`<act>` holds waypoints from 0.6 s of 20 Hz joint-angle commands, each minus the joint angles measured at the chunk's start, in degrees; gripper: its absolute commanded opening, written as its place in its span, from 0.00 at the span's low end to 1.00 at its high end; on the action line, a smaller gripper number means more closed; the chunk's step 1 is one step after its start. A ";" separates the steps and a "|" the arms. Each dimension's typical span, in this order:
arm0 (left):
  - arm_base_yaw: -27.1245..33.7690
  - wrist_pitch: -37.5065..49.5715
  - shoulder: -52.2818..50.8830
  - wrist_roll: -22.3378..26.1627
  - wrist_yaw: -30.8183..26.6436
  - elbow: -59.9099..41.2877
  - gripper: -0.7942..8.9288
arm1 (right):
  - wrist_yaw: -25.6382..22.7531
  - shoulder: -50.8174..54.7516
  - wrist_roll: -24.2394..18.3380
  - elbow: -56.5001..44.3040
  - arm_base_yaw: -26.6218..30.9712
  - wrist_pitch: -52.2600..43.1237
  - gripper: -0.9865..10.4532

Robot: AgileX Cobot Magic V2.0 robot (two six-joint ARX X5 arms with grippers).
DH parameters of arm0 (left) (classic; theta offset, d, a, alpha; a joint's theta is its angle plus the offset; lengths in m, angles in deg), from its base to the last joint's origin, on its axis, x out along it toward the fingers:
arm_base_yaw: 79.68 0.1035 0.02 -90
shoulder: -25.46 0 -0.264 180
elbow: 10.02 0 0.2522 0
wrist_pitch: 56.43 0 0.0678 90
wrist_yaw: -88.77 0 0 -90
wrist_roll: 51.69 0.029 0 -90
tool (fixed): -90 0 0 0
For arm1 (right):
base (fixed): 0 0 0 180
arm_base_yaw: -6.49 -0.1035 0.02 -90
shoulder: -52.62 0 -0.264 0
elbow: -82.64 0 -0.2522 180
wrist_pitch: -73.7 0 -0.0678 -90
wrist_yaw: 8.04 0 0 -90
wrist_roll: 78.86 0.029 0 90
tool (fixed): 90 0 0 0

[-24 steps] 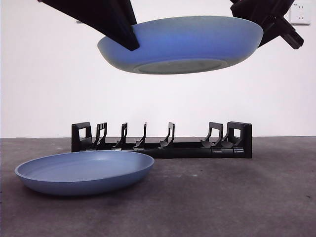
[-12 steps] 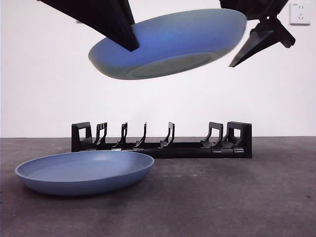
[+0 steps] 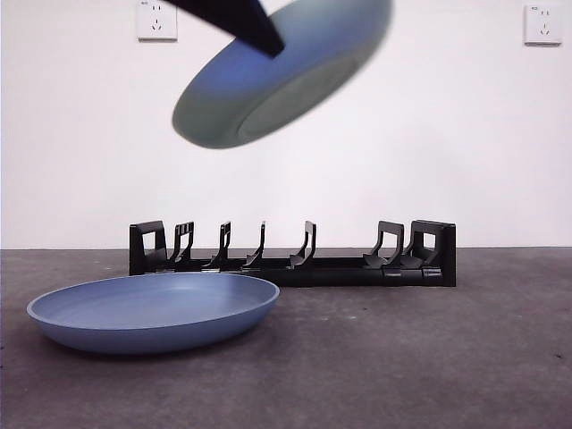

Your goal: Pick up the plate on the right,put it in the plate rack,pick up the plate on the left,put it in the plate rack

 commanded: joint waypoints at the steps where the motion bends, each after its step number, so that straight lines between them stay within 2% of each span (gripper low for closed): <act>1: 6.32 8.63 -0.02 -12.76 5.20 0.07 0.07 | -0.13 1.68 0.35 1.01 -0.04 0.63 0.52; 4: 15.30 17.66 0.44 -22.84 11.67 0.07 0.07 | -0.92 3.85 -0.57 0.96 -0.04 2.97 0.52; 7: 20.74 21.16 1.55 -27.17 14.34 0.07 0.07 | -1.57 4.26 -1.97 0.90 -0.09 6.43 0.52; 12: 28.46 27.54 6.49 -33.16 22.51 0.07 0.07 | -1.33 4.17 -3.10 0.59 -0.15 10.12 0.52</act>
